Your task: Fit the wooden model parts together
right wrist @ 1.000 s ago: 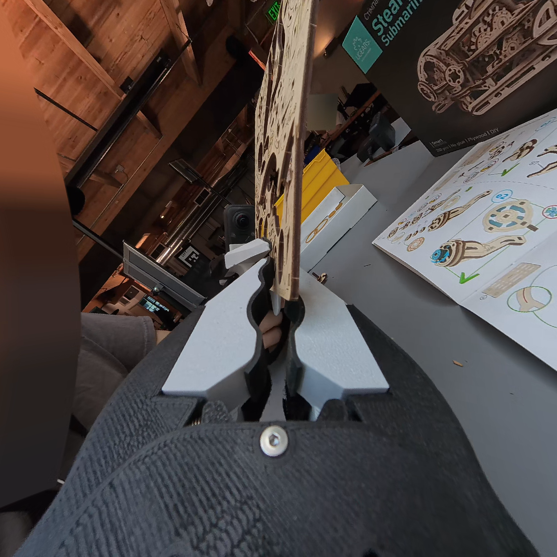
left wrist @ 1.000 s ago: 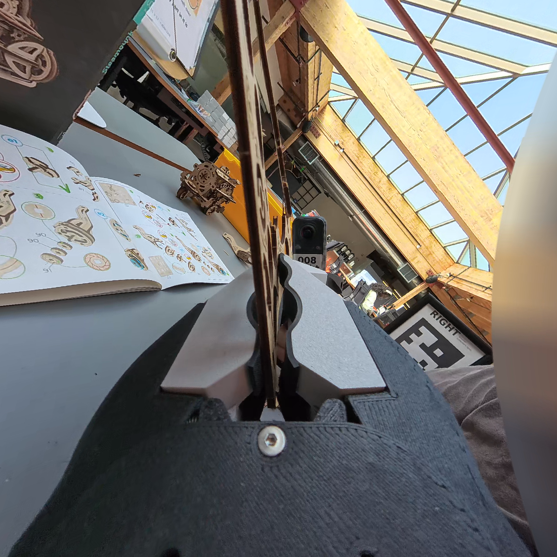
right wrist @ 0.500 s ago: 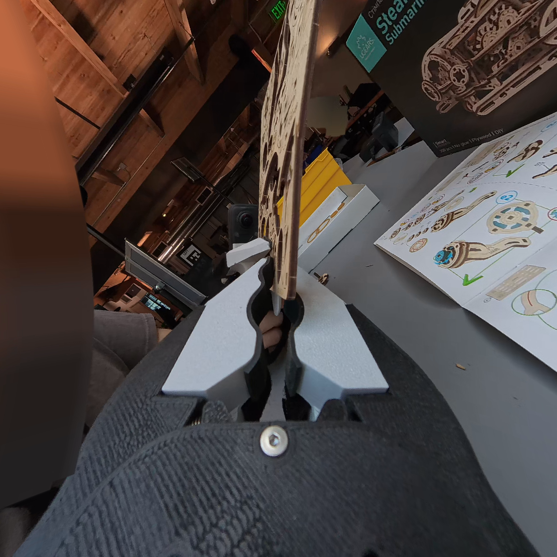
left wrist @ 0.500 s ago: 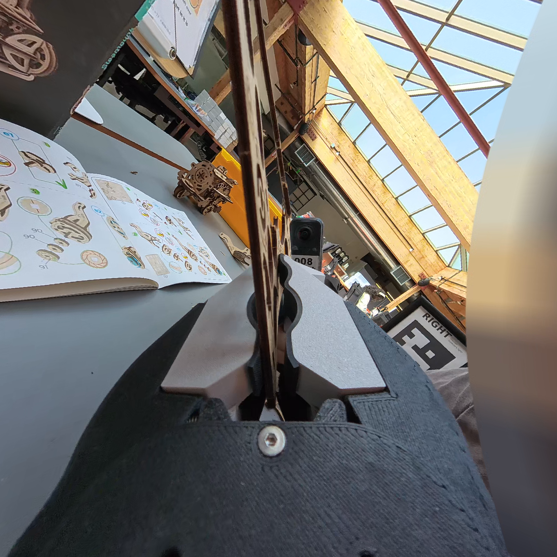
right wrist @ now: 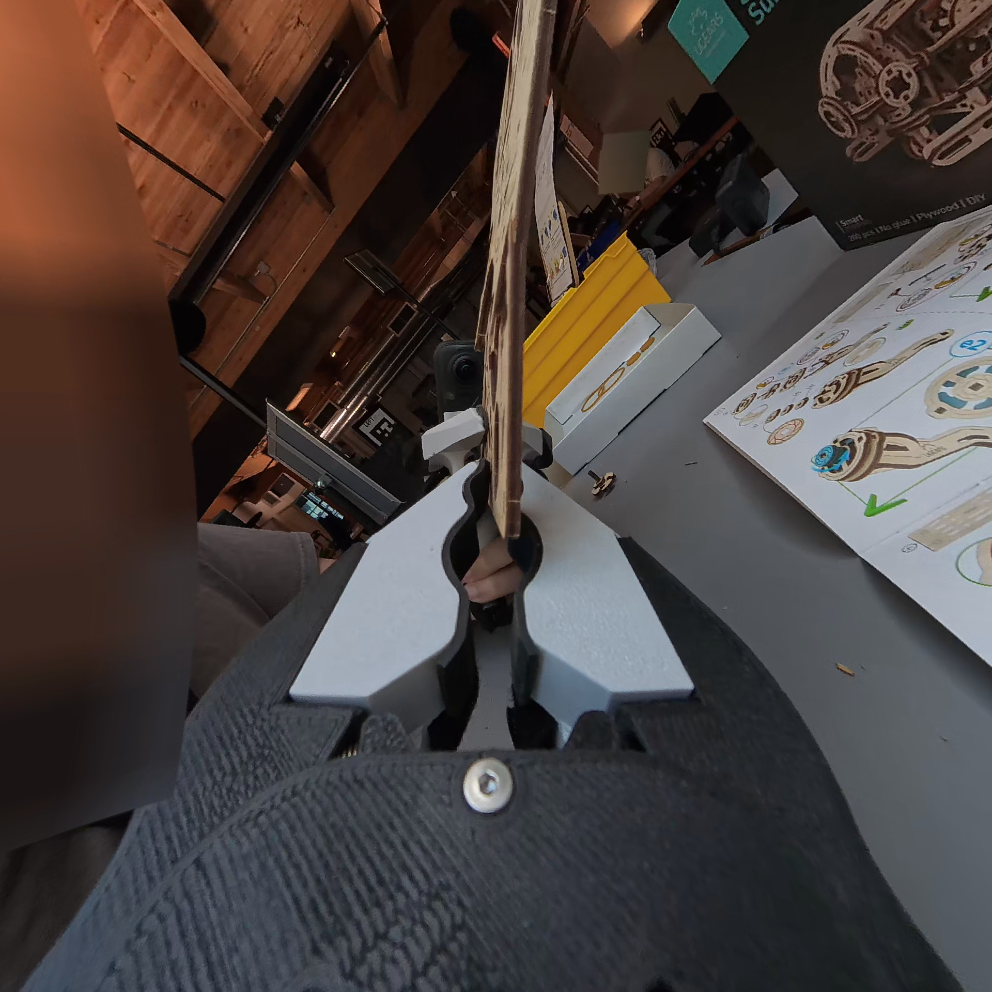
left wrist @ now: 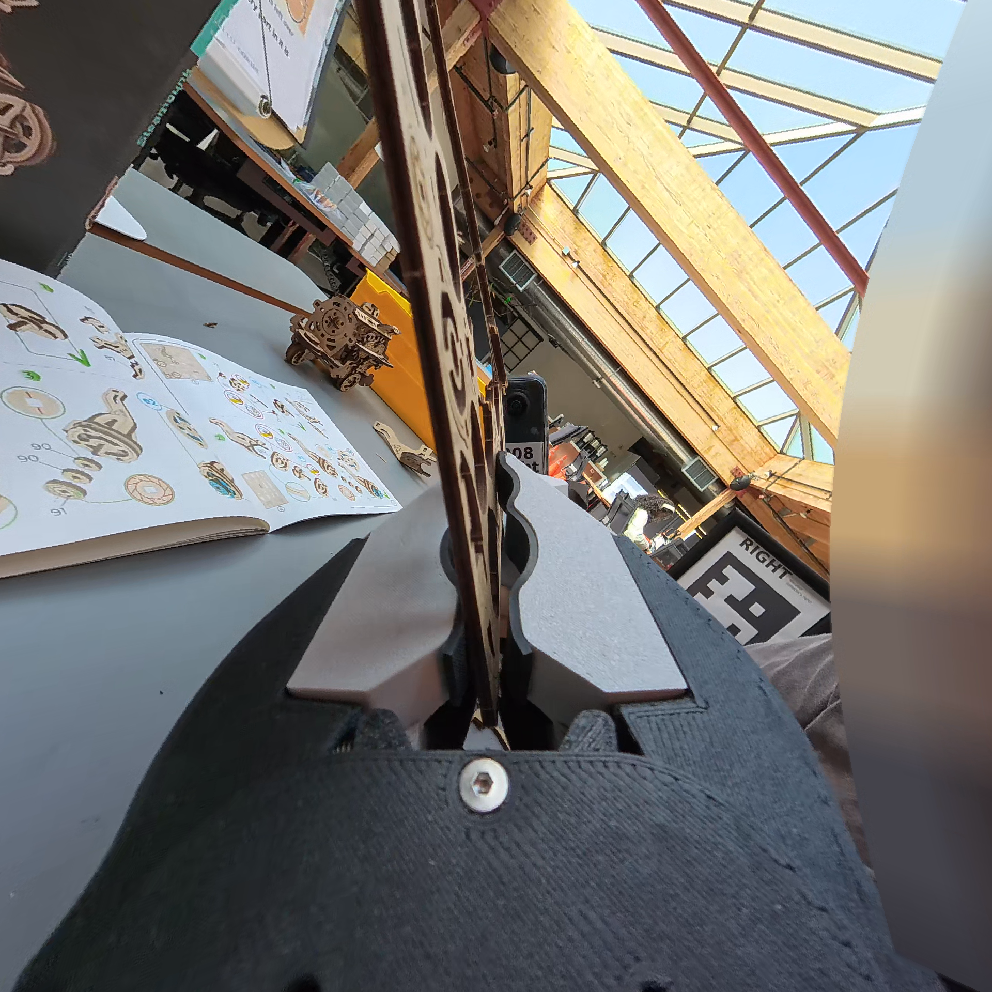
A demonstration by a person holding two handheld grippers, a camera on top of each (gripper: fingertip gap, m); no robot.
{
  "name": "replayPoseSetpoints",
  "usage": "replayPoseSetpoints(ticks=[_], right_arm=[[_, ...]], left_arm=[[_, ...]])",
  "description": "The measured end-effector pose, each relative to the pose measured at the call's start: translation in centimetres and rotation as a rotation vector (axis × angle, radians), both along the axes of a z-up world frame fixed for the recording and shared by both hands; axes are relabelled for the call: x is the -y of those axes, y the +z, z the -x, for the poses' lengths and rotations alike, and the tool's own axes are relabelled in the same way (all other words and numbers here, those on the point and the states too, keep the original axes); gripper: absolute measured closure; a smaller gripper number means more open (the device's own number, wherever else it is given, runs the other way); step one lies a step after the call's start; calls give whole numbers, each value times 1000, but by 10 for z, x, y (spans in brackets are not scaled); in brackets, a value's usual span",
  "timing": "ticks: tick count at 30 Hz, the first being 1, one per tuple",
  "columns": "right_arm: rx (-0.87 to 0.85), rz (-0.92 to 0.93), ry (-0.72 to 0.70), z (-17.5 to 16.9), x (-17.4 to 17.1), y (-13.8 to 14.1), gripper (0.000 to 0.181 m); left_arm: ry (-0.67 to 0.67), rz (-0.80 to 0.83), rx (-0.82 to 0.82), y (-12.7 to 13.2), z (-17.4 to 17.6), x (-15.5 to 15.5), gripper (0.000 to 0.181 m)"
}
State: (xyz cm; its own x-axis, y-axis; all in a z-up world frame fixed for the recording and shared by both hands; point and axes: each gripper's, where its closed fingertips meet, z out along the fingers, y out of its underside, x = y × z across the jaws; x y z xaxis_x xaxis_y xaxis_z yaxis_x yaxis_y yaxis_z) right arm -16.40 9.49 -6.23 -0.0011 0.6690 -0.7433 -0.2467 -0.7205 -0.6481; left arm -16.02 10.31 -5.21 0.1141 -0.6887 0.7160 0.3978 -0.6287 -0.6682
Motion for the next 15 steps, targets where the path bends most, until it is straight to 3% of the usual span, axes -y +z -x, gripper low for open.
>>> replayPoseSetpoints(ticks=[15], right_arm=[[28, 60, -34, -3, -6, -12, 180]], left_arm=[[56, 44, -45, -11, -3, -3, 181]])
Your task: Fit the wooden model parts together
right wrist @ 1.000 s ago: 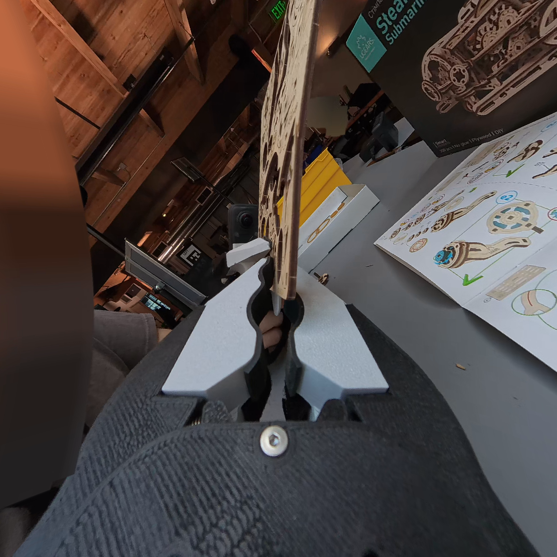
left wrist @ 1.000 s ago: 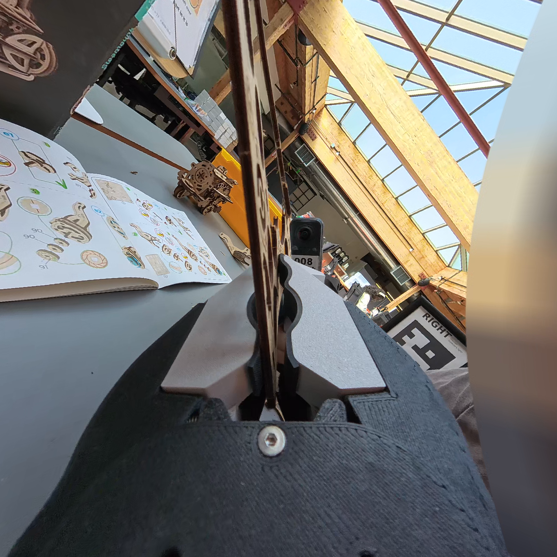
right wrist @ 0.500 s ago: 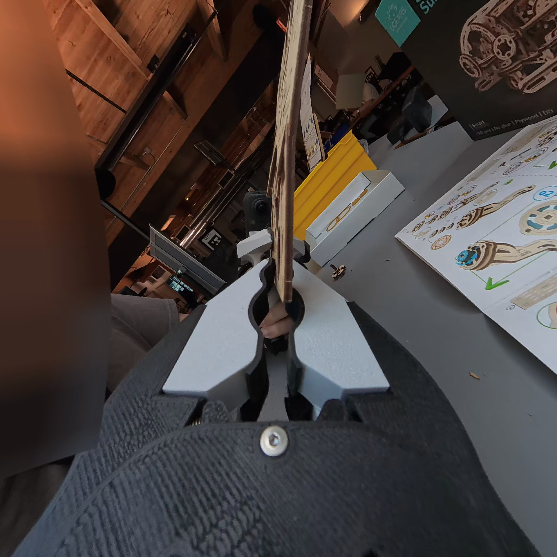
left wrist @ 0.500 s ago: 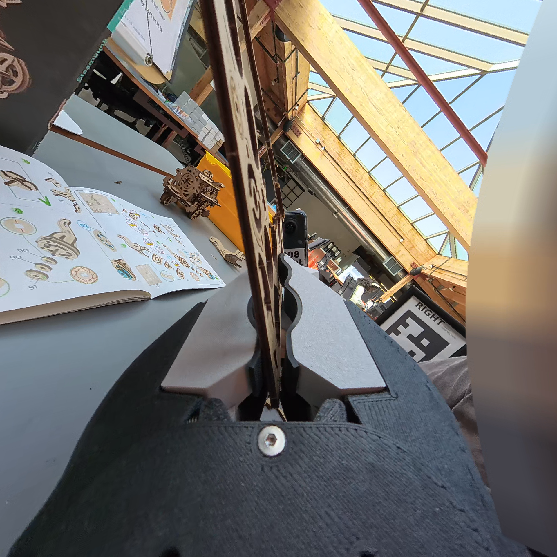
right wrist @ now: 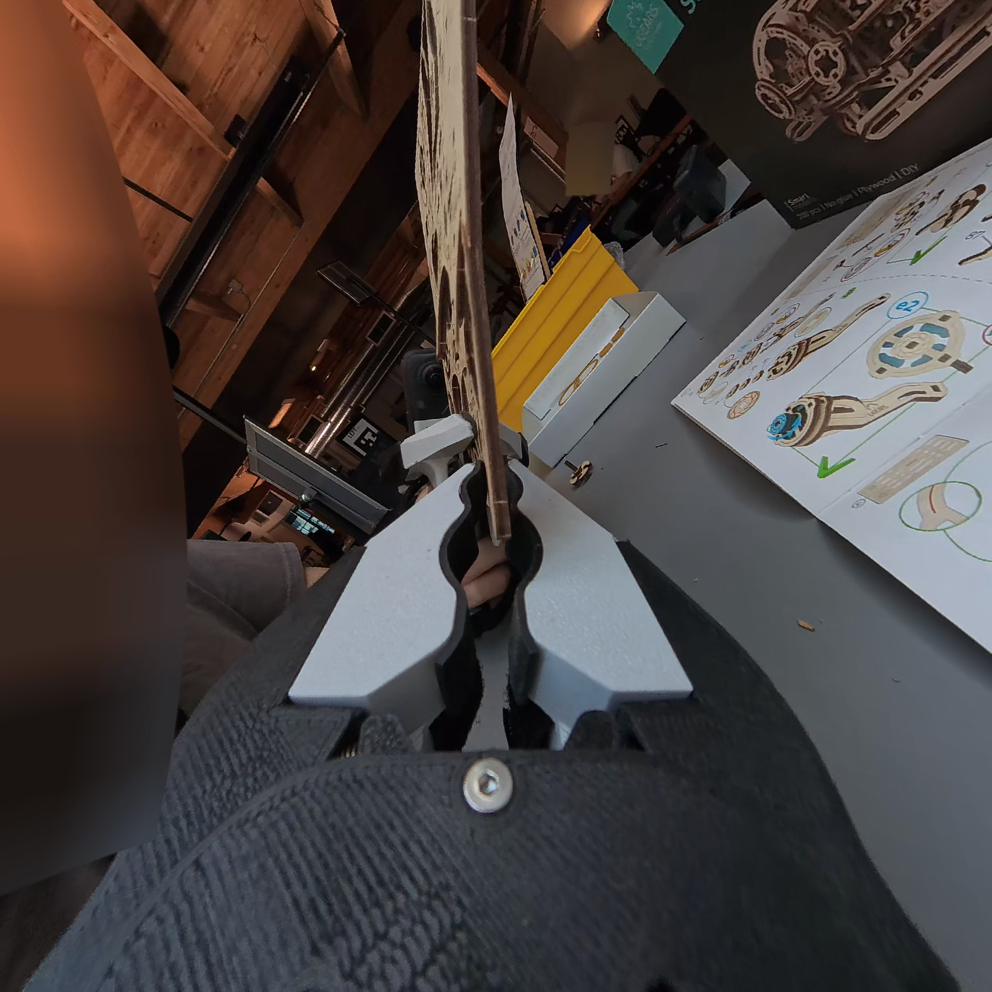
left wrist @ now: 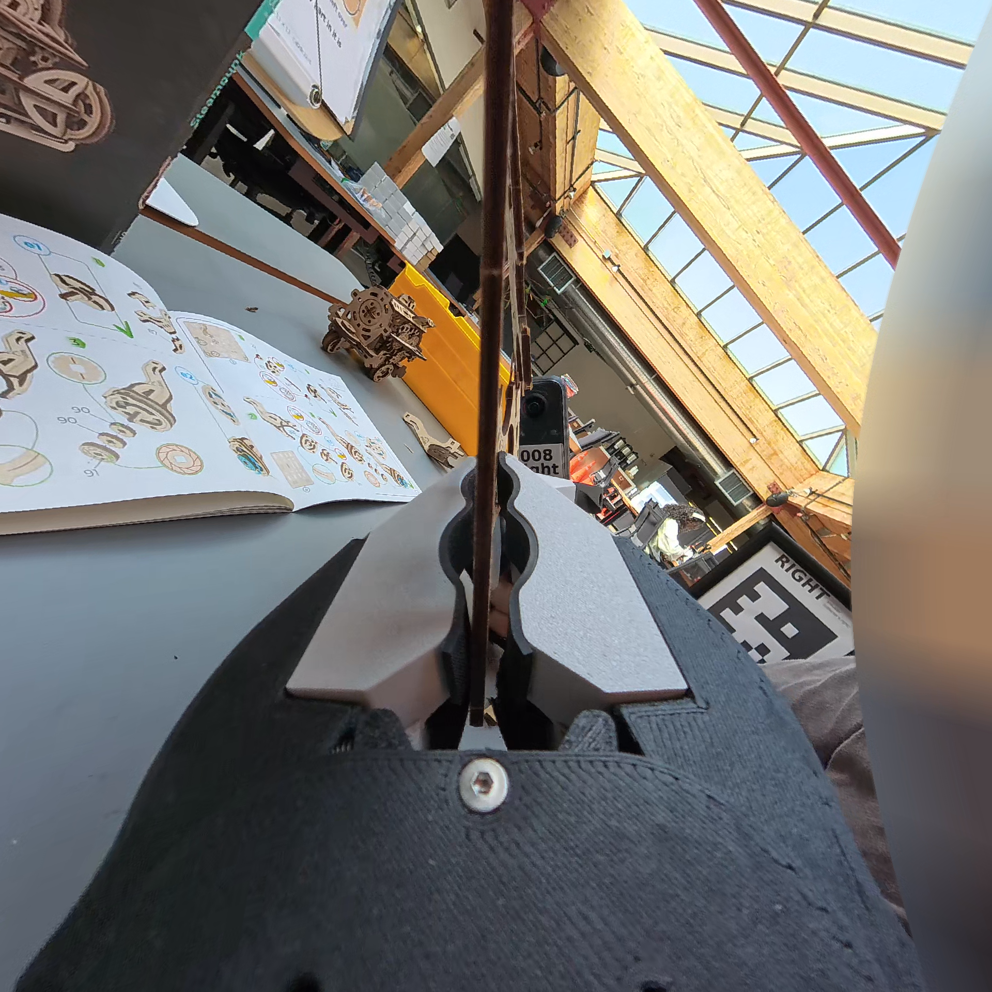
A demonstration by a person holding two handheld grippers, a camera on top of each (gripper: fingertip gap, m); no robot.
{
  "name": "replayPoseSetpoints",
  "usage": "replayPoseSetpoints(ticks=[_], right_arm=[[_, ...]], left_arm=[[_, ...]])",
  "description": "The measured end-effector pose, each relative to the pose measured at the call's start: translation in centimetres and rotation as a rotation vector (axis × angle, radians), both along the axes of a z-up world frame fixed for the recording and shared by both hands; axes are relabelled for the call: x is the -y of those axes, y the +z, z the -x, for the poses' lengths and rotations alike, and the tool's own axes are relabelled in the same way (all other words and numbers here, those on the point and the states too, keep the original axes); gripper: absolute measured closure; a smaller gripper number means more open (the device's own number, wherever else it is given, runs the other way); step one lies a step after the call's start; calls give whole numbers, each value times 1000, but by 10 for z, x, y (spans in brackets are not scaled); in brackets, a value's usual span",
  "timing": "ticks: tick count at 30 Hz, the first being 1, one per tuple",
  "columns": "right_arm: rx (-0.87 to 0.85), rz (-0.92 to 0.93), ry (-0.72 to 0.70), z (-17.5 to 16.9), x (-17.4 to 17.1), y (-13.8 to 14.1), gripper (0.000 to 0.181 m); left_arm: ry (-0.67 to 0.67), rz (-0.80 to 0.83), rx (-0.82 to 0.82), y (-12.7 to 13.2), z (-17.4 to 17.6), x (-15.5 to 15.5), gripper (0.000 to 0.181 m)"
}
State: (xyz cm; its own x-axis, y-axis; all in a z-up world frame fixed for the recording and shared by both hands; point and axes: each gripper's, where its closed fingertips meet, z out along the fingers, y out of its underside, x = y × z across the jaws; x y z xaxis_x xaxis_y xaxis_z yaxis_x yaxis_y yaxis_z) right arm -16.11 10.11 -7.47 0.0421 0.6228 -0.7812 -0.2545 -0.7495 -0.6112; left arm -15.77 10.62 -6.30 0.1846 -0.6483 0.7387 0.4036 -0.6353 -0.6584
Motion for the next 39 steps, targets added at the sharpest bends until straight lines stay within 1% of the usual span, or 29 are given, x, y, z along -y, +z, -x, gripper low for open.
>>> replayPoseSetpoints(ticks=[6, 7, 9, 10, 13, 16, 23, 27, 30, 33, 37, 39], right_arm=[[7, 10, -8, 0, -1, -3, 180], [-8, 18, -1, 0, -1, -2, 180], [-98, 51, 59, 0, 3, 7, 181], [-94, 52, 68, 0, 3, 7, 180], [-21, -11, 83, 2, 6, 8, 180], [26, -47, 72, -4, 4, 7, 179], [71, -40, 120, -4, 7, 2, 179], [145, -71, 85, -5, 5, -6, 179], [144, -41, 70, -6, 4, -11, 180], [117, -20, 84, -6, 3, -10, 179], [149, -10, 54, -6, -1, -16, 178], [121, -27, 56, -7, 0, -11, 179]], left_arm=[[10, 1, -17, -3, 0, -1, 181], [4, -5, -11, -1, 0, -1, 181], [-21, -38, 4, 5, 0, 2, 181], [-30, -47, -7, 5, 0, 2, 181], [-59, -21, 29, 6, 2, 2, 181], [-55, -23, 36, 7, 6, 0, 181], [-68, -20, 14, 4, 4, 0, 181], [-62, 18, -3, -2, 3, -2, 181], [-54, 15, -24, -4, 2, -1, 181], [-51, 6, -32, -4, 1, -2, 180], [-48, 19, -36, -7, 1, -2, 180], [-57, -13, -34, -2, 1, 0, 179]])
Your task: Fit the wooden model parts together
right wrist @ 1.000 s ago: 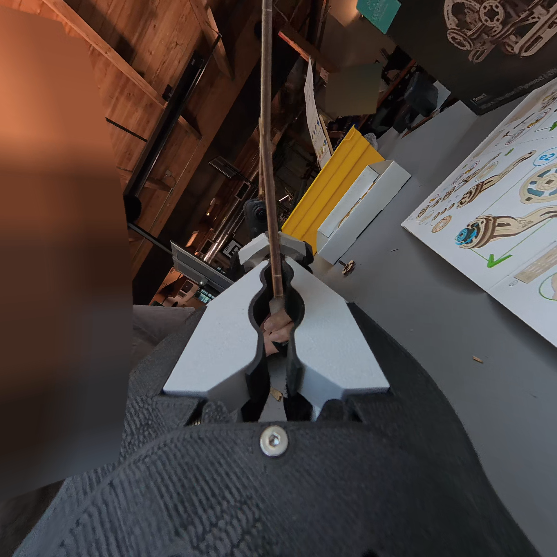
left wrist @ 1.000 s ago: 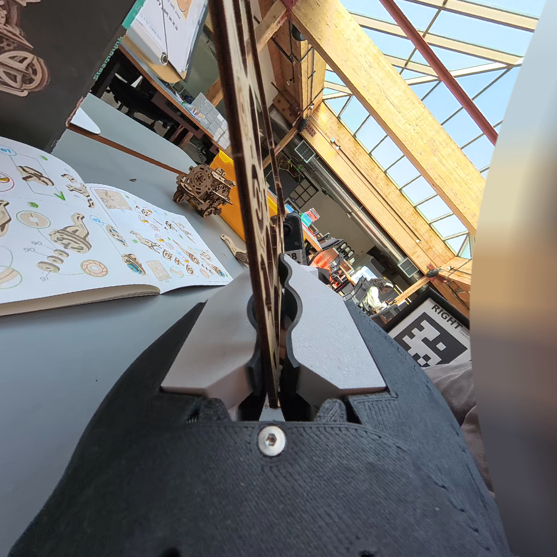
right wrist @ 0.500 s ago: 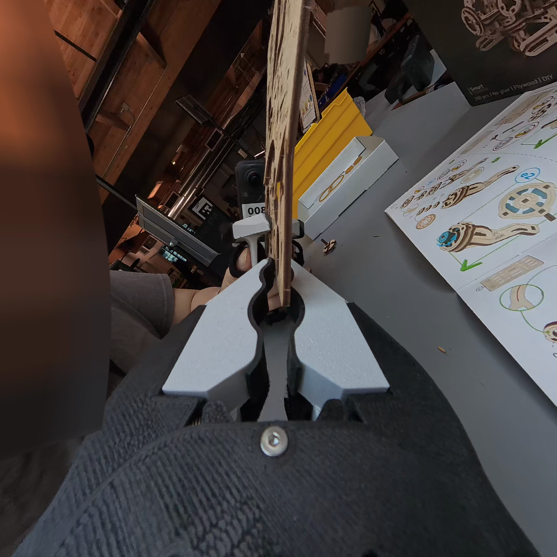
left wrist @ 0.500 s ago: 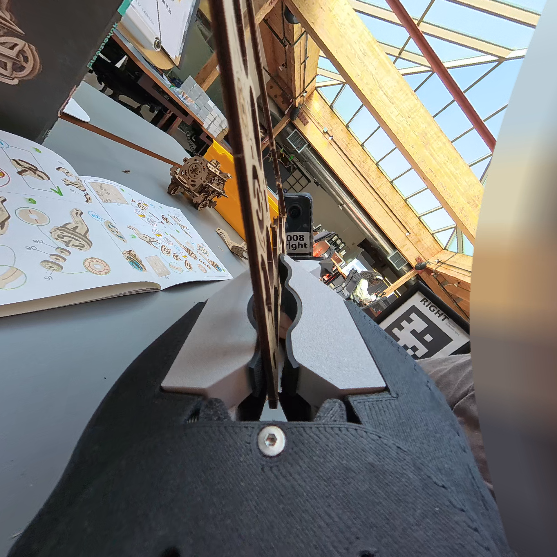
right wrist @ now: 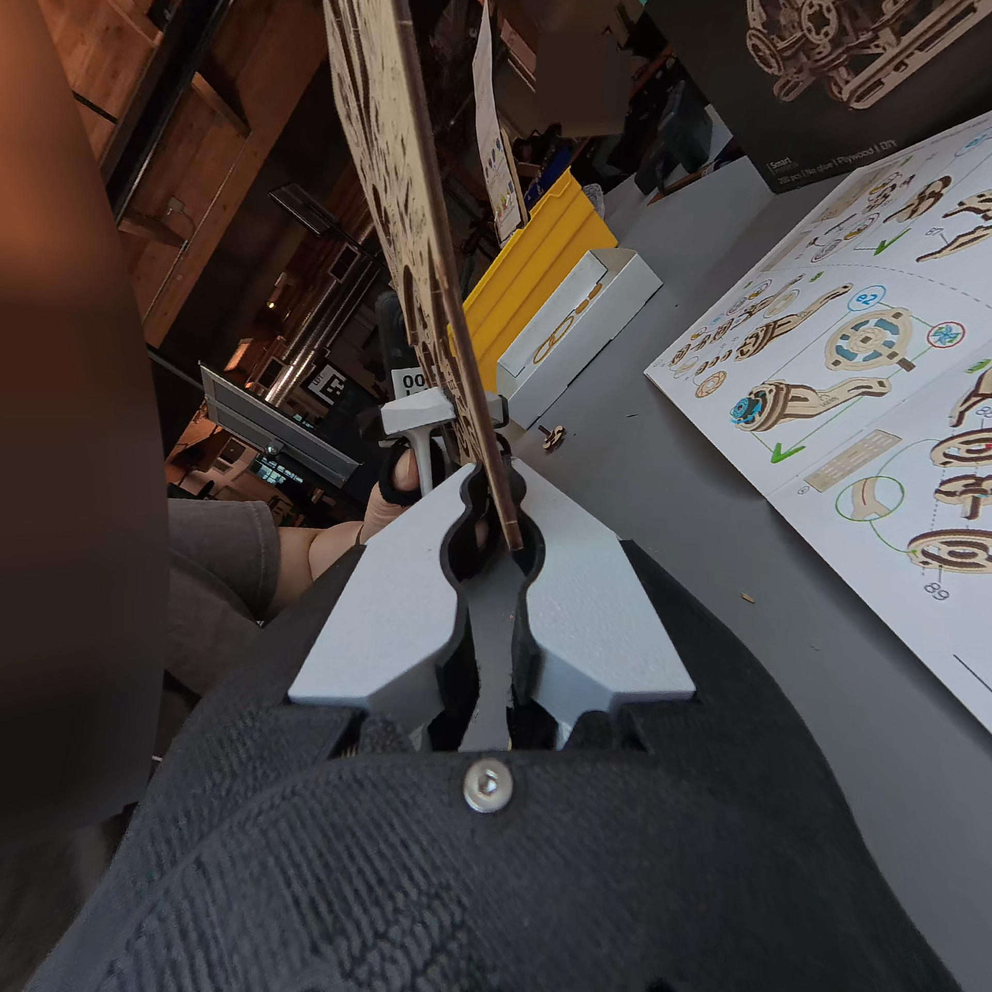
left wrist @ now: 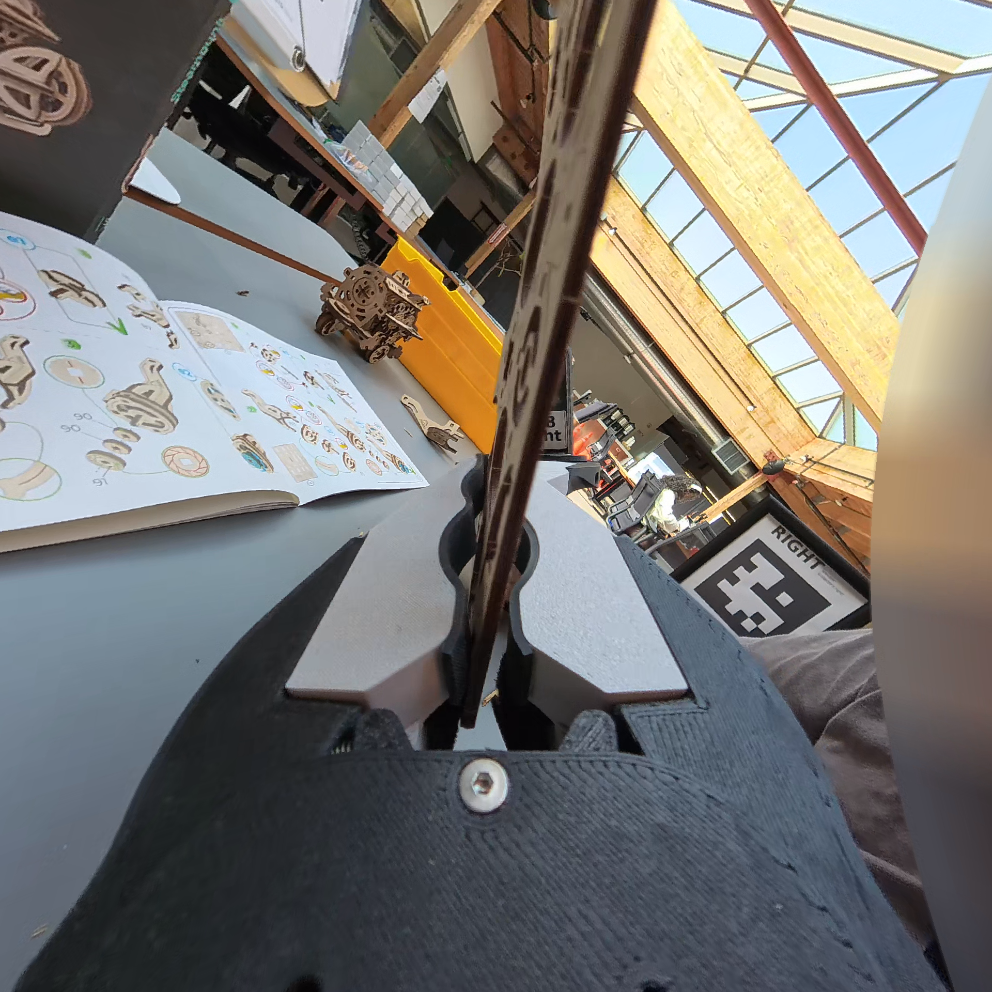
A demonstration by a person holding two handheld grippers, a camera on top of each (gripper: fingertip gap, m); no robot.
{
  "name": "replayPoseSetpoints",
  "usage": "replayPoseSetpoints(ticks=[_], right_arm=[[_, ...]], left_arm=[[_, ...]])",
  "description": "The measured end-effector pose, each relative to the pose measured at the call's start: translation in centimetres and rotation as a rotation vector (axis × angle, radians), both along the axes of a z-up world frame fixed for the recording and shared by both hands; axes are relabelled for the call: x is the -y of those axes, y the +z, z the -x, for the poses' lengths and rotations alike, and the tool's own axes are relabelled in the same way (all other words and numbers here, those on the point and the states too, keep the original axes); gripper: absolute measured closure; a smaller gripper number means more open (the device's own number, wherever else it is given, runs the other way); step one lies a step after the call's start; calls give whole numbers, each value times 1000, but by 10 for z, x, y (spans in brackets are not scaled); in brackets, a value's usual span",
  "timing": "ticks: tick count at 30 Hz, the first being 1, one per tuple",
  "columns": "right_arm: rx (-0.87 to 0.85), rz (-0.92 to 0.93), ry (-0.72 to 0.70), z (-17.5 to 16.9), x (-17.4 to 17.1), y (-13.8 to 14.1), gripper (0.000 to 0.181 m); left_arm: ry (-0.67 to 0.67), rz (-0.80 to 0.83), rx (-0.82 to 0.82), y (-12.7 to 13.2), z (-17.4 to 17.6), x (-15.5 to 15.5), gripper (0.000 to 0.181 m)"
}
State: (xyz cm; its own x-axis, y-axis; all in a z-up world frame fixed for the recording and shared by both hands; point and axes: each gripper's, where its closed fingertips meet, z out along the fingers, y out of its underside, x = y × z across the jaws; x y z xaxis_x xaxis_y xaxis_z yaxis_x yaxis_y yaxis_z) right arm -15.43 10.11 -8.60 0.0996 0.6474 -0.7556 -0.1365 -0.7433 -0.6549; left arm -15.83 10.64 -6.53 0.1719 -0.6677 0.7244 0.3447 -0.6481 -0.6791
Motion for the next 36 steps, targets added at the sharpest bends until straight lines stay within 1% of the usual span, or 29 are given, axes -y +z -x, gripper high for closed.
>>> replayPoseSetpoints(ticks=[2, 4, 6, 8, 9, 12, 14, 18, 22, 26, 29, 31, 33, 36], right_arm=[[-73, -27, 29, 1, 4, 12, 179], [-65, -43, 23, 3, 3, 13, 178], [-80, -61, -8, 1, 0, 18, 177], [-136, -52, -61, -5, -7, 25, 170], [-154, -41, -66, -5, -8, 27, 171], [-142, -25, -25, 1, -3, 24, 169], [-109, -35, -27, 3, -2, 20, 177], [-111, -20, -24, 2, -2, 18, 177], [-59, -27, -40, 1, -3, 12, 178], [-44, -17, -48, 1, -4, 9, 177], [-103, -10, -21, 0, -1, 16, 178], [-133, 14, -8, 1, 0, 18, 177], [-92, -2, 21, 6, 4, 14, 177], [-89, -29, 8, 8, 4, 17, 178]], left_arm=[[0, -28, 29, 7, 3, 0, 181], [4, -15, 44, 7, 5, -2, 181], [-6, -11, 52, 8, 4, -1, 181], [-12, -18, 36, 6, 0, 2, 181], [-17, -18, 33, 6, -1, 3, 181], [-23, -13, 27, 4, -3, 3, 181], [-27, -10, 33, 4, -3, 3, 181], [-30, -12, 24, 3, -4, 3, 181], [-18, 10, 1, -1, -4, 3, 181], [4, -6, -30, -3, -5, 3, 181], [-30, -4, 16, 1, -5, 4, 181], [-25, -13, 24, 2, -5, 4, 181], [-22, -7, 39, 4, -3, 3, 181], [-26, -7, 55, 7, -2, 3, 181]])
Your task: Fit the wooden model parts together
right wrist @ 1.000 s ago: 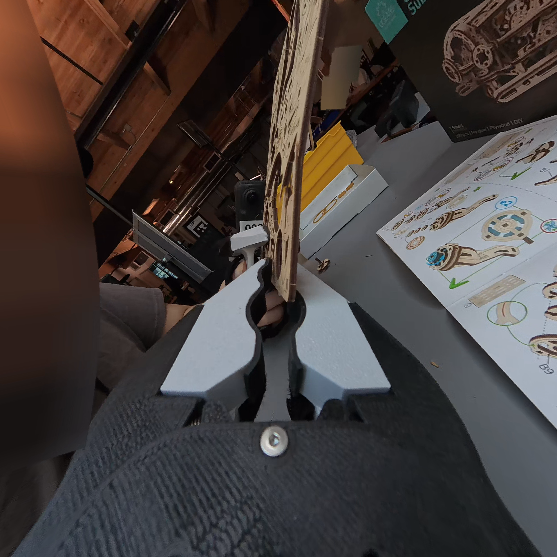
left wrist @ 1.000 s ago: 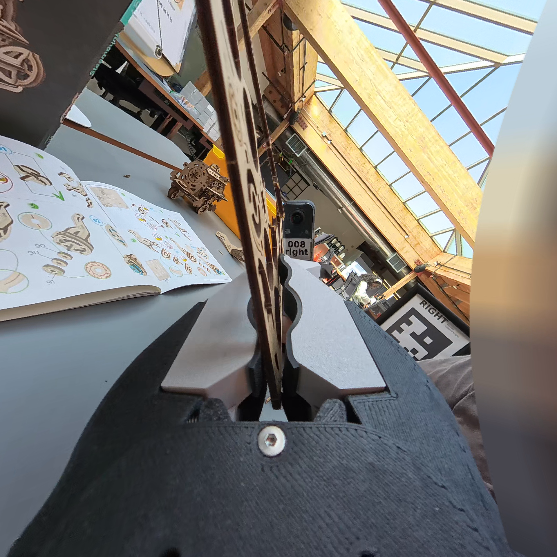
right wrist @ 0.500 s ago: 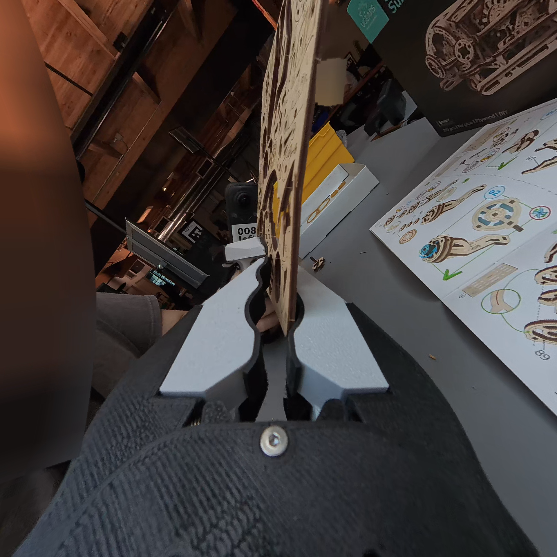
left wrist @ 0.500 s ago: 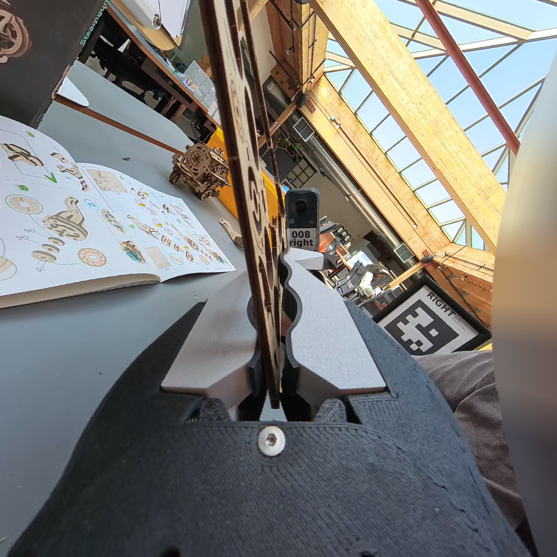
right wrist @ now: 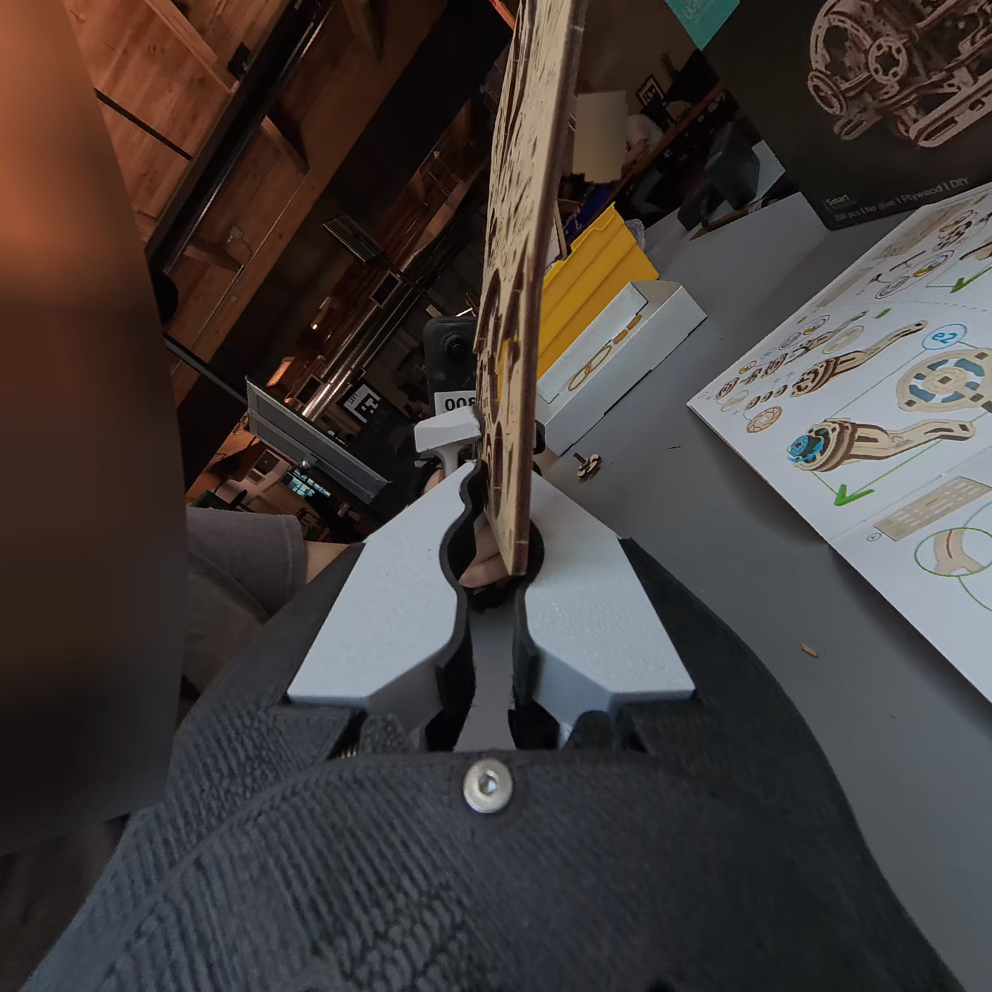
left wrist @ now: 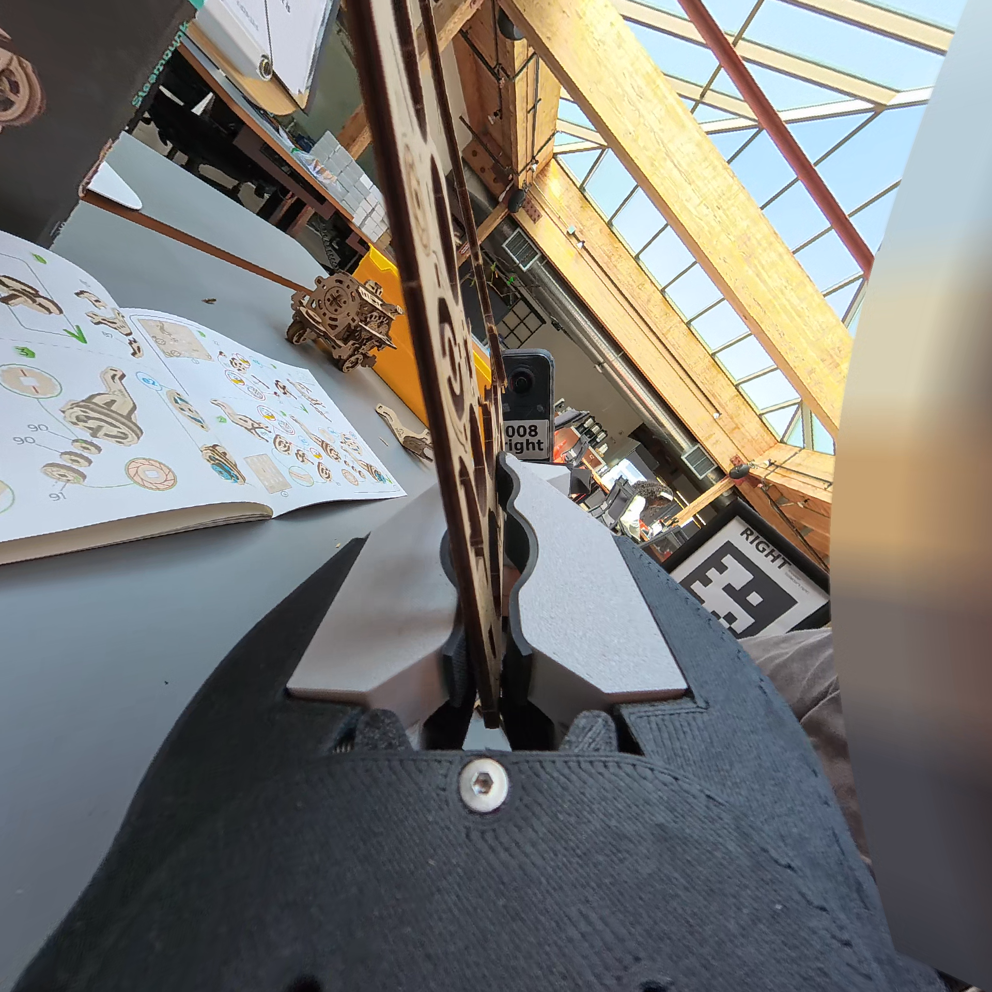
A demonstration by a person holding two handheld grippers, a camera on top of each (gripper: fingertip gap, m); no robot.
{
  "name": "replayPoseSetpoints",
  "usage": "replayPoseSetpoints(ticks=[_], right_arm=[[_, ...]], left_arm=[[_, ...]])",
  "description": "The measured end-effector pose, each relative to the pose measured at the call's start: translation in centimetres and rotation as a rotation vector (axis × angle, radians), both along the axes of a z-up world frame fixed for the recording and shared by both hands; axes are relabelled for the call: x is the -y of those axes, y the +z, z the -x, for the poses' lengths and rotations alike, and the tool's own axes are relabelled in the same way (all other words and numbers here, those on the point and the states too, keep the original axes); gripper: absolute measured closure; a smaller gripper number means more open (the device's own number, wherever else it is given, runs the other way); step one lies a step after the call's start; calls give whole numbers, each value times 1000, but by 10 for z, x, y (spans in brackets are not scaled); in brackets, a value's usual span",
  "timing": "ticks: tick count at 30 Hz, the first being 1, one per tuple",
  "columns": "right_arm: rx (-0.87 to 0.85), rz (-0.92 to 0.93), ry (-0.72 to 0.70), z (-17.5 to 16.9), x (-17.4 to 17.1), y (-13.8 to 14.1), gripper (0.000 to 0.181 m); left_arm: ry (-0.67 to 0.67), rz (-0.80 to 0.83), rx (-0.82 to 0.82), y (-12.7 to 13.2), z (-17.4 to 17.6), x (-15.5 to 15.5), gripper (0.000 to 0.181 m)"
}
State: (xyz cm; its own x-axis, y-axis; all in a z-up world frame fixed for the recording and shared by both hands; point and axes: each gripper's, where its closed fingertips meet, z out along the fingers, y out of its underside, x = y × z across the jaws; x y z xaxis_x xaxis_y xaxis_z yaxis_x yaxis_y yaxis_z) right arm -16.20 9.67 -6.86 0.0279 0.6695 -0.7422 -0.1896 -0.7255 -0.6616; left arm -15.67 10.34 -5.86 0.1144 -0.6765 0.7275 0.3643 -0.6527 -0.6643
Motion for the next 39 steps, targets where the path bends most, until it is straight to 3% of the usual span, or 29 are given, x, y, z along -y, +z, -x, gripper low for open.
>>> replayPoseSetpoints(ticks=[15, 28, 39], right_arm=[[-34, 57, 39, -1, 1, -3, 180], [-51, 20, 20, -2, 1, 5, 180], [18, -22, 4, -3, 0, 0, 180]], left_arm=[[19, -7, -64, -5, -5, 3, 181], [-7, -23, -11, 1, -3, 4, 181], [16, 1, -38, -2, -4, 3, 181]])
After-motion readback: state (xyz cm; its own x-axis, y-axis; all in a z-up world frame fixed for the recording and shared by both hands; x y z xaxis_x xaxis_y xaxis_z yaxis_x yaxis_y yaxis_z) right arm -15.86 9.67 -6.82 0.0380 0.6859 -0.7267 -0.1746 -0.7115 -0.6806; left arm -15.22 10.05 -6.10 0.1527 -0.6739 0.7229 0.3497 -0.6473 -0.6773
